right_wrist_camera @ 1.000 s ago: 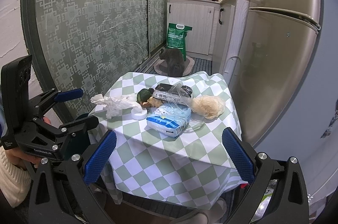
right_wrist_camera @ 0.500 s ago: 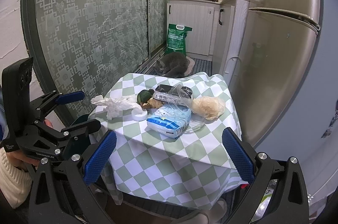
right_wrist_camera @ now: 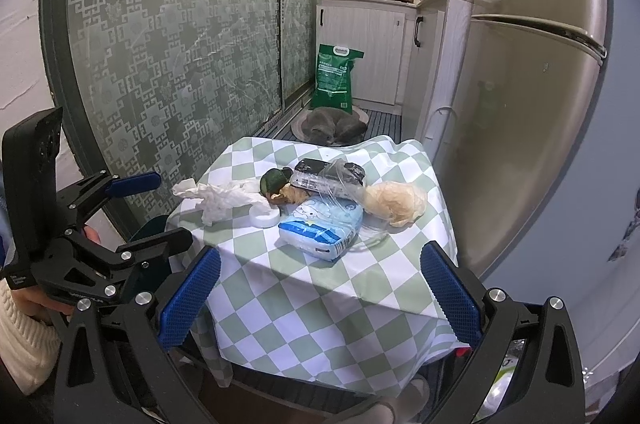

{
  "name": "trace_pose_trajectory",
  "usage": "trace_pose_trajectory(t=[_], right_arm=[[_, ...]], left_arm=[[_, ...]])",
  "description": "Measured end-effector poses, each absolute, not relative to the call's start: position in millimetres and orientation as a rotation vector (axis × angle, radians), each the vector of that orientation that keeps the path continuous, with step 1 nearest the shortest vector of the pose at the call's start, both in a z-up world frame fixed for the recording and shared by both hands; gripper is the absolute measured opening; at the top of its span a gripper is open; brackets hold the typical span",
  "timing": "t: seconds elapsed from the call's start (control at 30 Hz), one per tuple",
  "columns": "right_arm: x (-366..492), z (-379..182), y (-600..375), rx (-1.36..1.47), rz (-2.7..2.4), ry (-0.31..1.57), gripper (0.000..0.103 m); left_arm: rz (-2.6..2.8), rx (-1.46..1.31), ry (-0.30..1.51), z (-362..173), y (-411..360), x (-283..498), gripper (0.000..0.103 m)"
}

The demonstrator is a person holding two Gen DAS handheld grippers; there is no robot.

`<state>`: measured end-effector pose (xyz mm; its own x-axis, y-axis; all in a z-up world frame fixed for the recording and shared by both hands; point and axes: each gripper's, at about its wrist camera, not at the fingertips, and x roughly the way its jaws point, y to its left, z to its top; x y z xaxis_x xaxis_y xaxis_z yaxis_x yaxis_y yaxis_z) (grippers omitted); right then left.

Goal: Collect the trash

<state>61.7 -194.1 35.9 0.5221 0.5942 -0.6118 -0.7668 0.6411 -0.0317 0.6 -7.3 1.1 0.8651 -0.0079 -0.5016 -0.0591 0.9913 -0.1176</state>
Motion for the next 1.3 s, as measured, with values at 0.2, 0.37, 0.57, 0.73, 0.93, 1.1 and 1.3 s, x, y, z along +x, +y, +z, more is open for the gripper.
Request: trace_pose_trajectory(t=[0.2, 0.37, 0.57, 0.73, 0.93, 1.1, 1.3], right_arm=[[61.0, 36.4, -193.9, -0.316, 0.832, 0.602, 0.101], [60.7, 37.2, -194.6, -0.314, 0.833, 0.601, 0.101], [61.4, 36.9, -194.7, -0.314, 0.833, 0.602, 0.101], [61.3, 36.6, -194.6, -0.315, 0.832, 0.602, 0.101], [61.3, 36.7, -194.5, -0.315, 0.833, 0.603, 0.101], [61.8, 35.2, -194.7, -0.310, 0.834, 0.607, 0.101], [62.5, 34.7, -196.1, -0.302, 0.829, 0.611, 0.101]], left_arm=[[0.027, -0.129, 0.527, 1.2, -7.5, 1.3, 0.100], [0.025, -0.128, 0.529, 0.8, -7.7, 1.2, 0.100], [0.025, -0.128, 0.529, 0.7, -7.9, 1.5, 0.100], [0.025, -0.127, 0.529, 0.8, -7.9, 1.5, 0.100], [0.024, -0.129, 0.528, 0.9, -7.9, 1.5, 0.100], [0.026, -0.129, 0.530, 0.8, -7.7, 1.5, 0.100], [0.014, -0.139, 0.531, -0.2, -5.4, -0.4, 0.100]])
